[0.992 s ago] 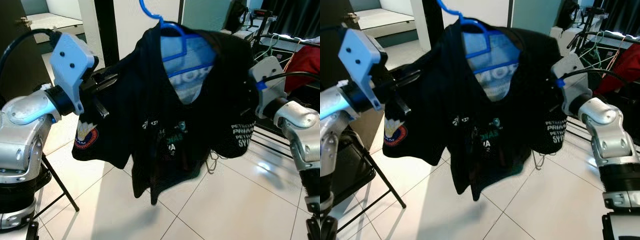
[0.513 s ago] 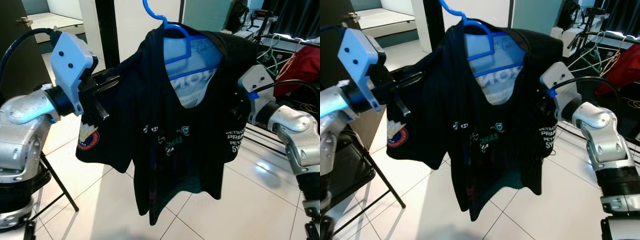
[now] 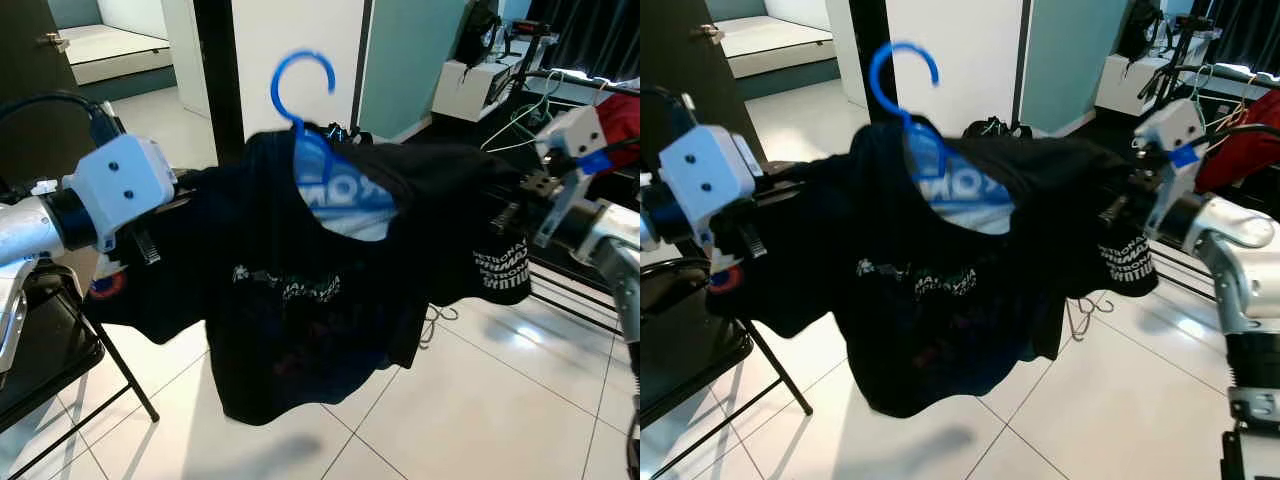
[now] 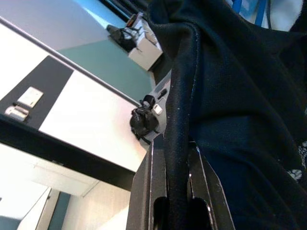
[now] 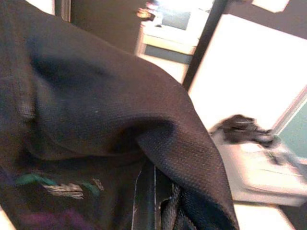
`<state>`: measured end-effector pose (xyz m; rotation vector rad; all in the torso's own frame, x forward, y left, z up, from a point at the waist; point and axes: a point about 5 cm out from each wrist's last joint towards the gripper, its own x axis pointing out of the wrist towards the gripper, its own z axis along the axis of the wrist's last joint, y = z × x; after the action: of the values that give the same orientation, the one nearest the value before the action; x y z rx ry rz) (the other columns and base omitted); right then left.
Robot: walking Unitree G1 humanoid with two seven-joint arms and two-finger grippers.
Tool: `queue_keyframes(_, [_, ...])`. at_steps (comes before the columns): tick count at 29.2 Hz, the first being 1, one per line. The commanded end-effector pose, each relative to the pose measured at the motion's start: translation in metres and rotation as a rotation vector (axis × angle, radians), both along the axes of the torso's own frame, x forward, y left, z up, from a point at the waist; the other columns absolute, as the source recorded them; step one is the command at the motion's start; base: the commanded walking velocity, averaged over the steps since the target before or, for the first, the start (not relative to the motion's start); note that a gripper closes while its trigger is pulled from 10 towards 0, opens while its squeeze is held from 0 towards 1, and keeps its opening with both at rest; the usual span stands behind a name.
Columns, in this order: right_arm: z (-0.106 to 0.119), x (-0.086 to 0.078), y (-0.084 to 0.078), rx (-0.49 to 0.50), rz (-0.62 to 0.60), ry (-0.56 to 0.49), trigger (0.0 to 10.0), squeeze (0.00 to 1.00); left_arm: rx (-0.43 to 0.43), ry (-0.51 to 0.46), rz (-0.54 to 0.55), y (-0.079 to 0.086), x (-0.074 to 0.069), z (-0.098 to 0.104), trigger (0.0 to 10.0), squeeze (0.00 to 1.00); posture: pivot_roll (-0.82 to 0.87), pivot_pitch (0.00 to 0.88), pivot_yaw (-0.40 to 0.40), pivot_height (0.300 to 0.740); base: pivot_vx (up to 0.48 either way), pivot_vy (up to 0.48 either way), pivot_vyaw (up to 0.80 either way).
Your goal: Hang hanger
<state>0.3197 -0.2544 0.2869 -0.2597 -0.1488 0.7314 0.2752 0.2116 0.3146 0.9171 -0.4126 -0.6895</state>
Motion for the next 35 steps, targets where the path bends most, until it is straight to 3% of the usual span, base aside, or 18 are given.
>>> queue_keyframes(1, [0.004, -0.004, 0.000, 0.023, 0.036, -0.004, 0.0, 0.00, 0.045, -0.007, -0.025, -0.003, -0.003, 0.001, 10.0, 0.00, -0.01, 0.000, -0.045, 0.740, 0.000, 0.000, 0.00])
queue_keyframes(6, [0.006, -0.005, -0.005, 0.065, 0.033, 0.002, 0.0, 0.00, 0.056, -0.019, -0.071, -0.010, -0.007, 0.003, 10.0, 0.00, -0.01, 0.000, -0.045, 0.740, 0.000, 0.000, 0.00])
queue_keyframes(8, [0.011, 0.003, -0.017, 0.125, -0.065, 0.004, 0.0, 0.00, 0.065, -0.039, -0.114, -0.017, -0.010, 0.006, 10.0, 0.00, -0.01, 0.000, -0.044, 0.740, 0.000, 0.000, 0.00])
queue_keyframes(11, [0.010, 0.007, -0.023, 0.130, -0.115, 0.020, 0.1, 0.00, 0.065, -0.047, -0.133, -0.020, -0.011, 0.006, 10.0, 0.00, -0.01, 0.000, -0.044, 0.740, 0.000, 0.000, 0.00])
queue_keyframes(12, [0.005, 0.012, -0.028, 0.111, -0.175, 0.045, 1.0, 0.00, 0.058, -0.052, -0.150, -0.023, -0.012, 0.007, 10.0, 0.00, -0.01, 0.000, -0.044, 0.740, 0.000, 0.000, 0.00])
queue_keyframes(14, [-0.001, 0.016, -0.032, 0.090, -0.236, 0.075, 1.3, 0.00, 0.055, -0.056, -0.161, -0.024, -0.012, 0.007, 10.0, 0.00, -0.01, 0.000, -0.046, 0.740, 0.000, 0.000, 0.00])
queue_keyframes(15, [-0.006, 0.020, -0.036, 0.080, -0.302, 0.104, 3.5, 0.00, 0.052, -0.059, -0.163, -0.025, -0.012, 0.006, 10.0, 0.00, -0.01, 0.000, -0.047, 0.740, 0.000, 0.000, 0.00])
queue_keyframes(16, [-0.012, 0.021, -0.037, 0.069, -0.330, 0.135, 7.2, 0.00, 0.050, -0.066, -0.157, -0.025, -0.011, 0.004, 10.0, 0.00, 0.00, 0.000, -0.048, 0.740, 0.000, 0.000, 0.00])
queue_keyframes(20, [-0.015, 0.021, -0.038, 0.064, -0.340, 0.153, 7.2, 0.00, 0.049, -0.071, -0.151, -0.024, -0.010, 0.004, 10.0, 0.00, 0.00, 0.000, -0.048, 0.740, 0.000, 0.000, 0.00])
queue_keyframes(21, [-0.024, 0.015, -0.026, 0.039, -0.230, 0.204, 10.0, 0.29, 0.022, -0.084, -0.122, -0.026, -0.007, 0.001, 10.0, 0.00, 0.00, 0.000, -0.050, 0.740, 0.000, 0.000, 0.00])
queue_keyframes(22, [-0.024, 0.011, -0.018, 0.034, -0.162, 0.199, 10.0, 0.89, 0.012, -0.088, -0.099, -0.027, -0.004, -0.001, 10.0, 0.00, 0.00, 0.000, -0.050, 0.740, 0.000, 0.000, 0.00])
queue_keyframes(24, [-0.024, 0.008, -0.013, 0.033, -0.119, 0.194, 10.0, 0.89, 0.006, -0.091, -0.084, -0.027, -0.003, -0.002, 10.0, 0.00, 0.00, 0.000, -0.050, 0.740, 0.000, 0.000, 0.00])
queue_keyframes(25, [-0.019, 0.008, -0.011, 0.058, -0.099, 0.169, 10.0, 1.00, 0.013, -0.092, -0.071, -0.028, -0.001, -0.005, 10.0, 0.00, 0.00, 0.000, -0.049, 0.740, 0.000, 0.000, 0.00])
queue_keyframes(30, [-0.006, 0.009, -0.013, 0.114, -0.085, 0.116, 10.0, 1.00, 0.070, -0.083, 0.000, -0.026, 0.007, -0.016, 10.0, 0.00, -0.01, 0.000, -0.049, 0.740, 0.000, 0.000, 0.00])
queue_keyframes(35, [-0.002, 0.005, -0.013, 0.115, -0.054, 0.105, 10.0, 1.00, 0.113, -0.126, 0.165, -0.016, 0.022, -0.017, 10.0, 0.00, -0.01, 0.000, -0.045, 0.740, 0.000, 0.000, 0.00])
